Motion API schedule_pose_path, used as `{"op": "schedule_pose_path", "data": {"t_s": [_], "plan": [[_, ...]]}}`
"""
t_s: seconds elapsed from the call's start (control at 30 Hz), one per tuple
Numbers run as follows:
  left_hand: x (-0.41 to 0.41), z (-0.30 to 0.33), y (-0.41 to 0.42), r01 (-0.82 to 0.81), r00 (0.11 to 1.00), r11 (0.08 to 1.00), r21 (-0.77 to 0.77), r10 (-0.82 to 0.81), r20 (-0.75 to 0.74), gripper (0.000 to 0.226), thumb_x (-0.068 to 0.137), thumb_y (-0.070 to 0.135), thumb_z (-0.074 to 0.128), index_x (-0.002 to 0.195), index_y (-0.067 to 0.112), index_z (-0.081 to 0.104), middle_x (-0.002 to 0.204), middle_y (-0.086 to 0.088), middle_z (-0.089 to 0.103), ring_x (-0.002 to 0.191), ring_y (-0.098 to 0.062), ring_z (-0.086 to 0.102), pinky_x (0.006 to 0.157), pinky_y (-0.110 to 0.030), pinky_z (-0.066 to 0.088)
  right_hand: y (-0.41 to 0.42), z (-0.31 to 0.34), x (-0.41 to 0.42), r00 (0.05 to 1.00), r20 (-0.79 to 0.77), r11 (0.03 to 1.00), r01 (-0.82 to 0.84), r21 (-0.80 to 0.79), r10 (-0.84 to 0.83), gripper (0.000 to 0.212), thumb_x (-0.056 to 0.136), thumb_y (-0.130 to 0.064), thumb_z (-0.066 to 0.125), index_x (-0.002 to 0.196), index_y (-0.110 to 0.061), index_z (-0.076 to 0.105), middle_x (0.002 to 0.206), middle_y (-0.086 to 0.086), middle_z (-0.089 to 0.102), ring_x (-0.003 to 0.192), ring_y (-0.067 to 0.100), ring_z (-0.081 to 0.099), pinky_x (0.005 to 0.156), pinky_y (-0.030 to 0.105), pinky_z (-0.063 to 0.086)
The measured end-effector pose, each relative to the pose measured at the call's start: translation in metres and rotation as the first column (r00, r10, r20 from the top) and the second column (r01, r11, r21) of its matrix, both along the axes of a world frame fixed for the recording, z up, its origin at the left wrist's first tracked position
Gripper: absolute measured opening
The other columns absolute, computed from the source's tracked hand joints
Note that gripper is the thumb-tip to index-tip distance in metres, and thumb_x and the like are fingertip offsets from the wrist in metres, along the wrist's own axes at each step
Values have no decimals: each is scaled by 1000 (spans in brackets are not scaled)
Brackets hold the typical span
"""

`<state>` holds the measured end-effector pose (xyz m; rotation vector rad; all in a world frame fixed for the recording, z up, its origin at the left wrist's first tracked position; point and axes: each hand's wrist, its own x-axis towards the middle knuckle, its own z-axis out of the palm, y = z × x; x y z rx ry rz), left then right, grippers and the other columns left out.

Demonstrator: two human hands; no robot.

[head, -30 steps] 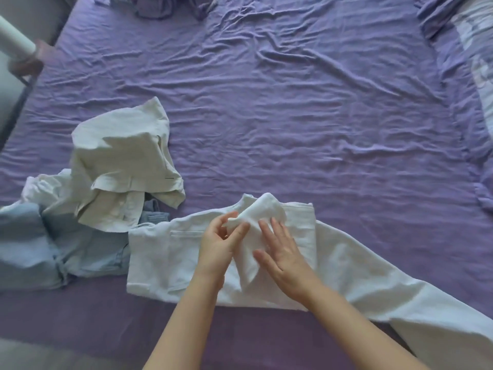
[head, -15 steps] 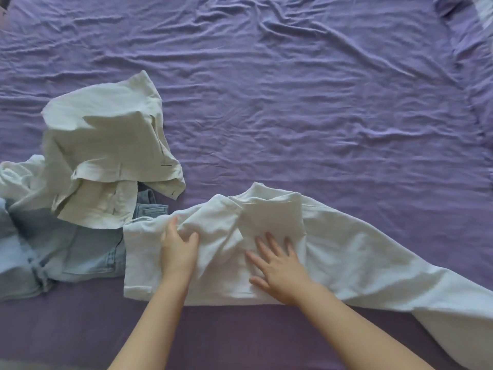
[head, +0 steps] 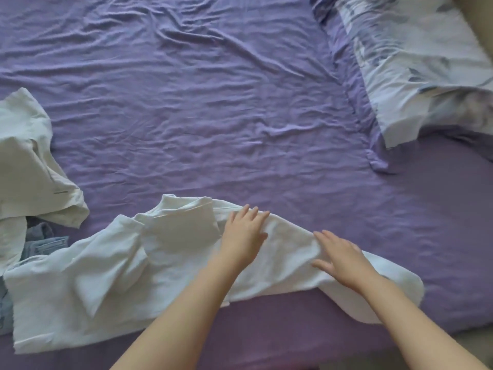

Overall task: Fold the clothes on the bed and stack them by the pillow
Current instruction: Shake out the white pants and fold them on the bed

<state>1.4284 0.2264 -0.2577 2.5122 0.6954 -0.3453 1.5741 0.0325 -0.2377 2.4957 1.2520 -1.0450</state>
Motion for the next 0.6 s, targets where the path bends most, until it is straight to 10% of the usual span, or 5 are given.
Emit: {"op": "schedule_pose_path", "data": {"t_s": [0.2, 0.33, 0.6], "plan": [[28, -2, -62, 125, 981, 987, -103, -139, -134, 54, 91, 36, 54, 141, 26, 37, 156, -3, 17, 144, -20, 8, 113, -42, 18, -59, 2, 23, 971, 143, 972, -170, -162, 194, 90, 84, -25, 58, 149, -27, -5, 150, 1, 26, 132, 21, 32, 109, 38, 26], [39, 6, -97, 149, 975, 968, -204, -178, -133, 60, 90, 46, 54, 144, 30, 34, 157, -2, 14, 146, -20, 6, 115, -38, 14, -60, 2, 40, 973, 214, 994, -101, 34, 91, 65, 81, -5, 44, 141, -26, 31, 108, -5, 53, 103, 19, 49, 86, 30, 35], [82, 40, -129, -48, 978, 958, -282, 103, 183, 47, 78, 35, 72, 119, 16, 61, 124, 0, 60, 118, -19, 50, 97, -27, 37, -39, 43, 76, 1000, -3, 889, -11, 457, 14, 24, 77, -13, 65, 101, -17, 69, 88, 3, 69, 85, 28, 61, 77, 36, 44]]}}
